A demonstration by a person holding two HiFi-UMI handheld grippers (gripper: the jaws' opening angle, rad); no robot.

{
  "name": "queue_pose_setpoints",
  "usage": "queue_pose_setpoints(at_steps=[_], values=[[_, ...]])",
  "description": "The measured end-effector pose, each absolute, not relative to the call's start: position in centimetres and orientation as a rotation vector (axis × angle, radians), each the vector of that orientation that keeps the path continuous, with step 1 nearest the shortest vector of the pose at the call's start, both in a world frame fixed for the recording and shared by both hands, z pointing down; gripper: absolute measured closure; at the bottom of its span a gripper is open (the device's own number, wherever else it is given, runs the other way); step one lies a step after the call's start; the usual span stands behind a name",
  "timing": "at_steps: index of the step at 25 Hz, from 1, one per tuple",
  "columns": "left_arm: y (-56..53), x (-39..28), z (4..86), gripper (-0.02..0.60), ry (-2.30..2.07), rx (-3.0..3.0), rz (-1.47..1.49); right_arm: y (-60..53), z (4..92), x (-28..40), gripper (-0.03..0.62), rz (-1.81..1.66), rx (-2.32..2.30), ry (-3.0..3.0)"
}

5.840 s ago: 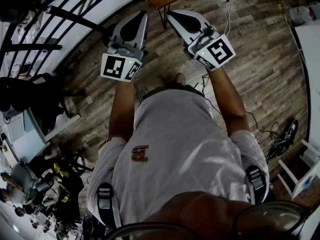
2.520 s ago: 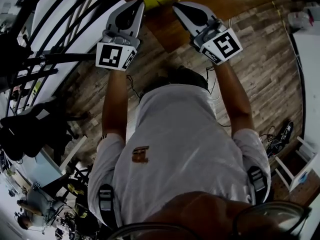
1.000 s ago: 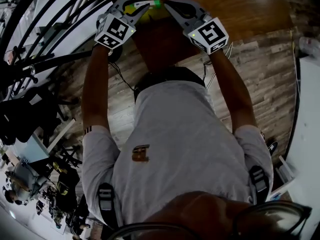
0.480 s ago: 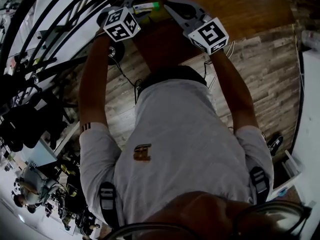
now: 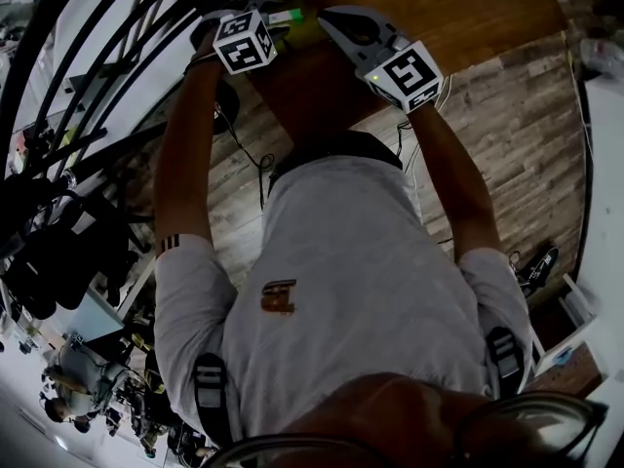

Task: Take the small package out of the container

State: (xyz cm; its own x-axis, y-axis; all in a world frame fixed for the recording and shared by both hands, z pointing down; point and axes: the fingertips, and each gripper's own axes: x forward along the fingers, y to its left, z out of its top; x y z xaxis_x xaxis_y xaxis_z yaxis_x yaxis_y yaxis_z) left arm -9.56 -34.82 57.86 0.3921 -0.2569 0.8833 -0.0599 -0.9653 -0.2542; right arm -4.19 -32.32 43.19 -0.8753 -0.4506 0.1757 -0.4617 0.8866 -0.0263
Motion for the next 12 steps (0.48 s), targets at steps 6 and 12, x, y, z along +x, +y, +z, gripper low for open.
queue_pose_setpoints(at_steps=[6,12], values=[[-35.4,-9.7,59.3,0.36,0.233,-2.445,-1.656,-32.9,44.0,-4.1,0.562,0.128,0.731,-2.877],[-35.6,-9.6,60.1,0.404,0.189,-2.427,-1.677,-33.6,44.8,-3.8,0.562,0.156,0.752,-2.867]])
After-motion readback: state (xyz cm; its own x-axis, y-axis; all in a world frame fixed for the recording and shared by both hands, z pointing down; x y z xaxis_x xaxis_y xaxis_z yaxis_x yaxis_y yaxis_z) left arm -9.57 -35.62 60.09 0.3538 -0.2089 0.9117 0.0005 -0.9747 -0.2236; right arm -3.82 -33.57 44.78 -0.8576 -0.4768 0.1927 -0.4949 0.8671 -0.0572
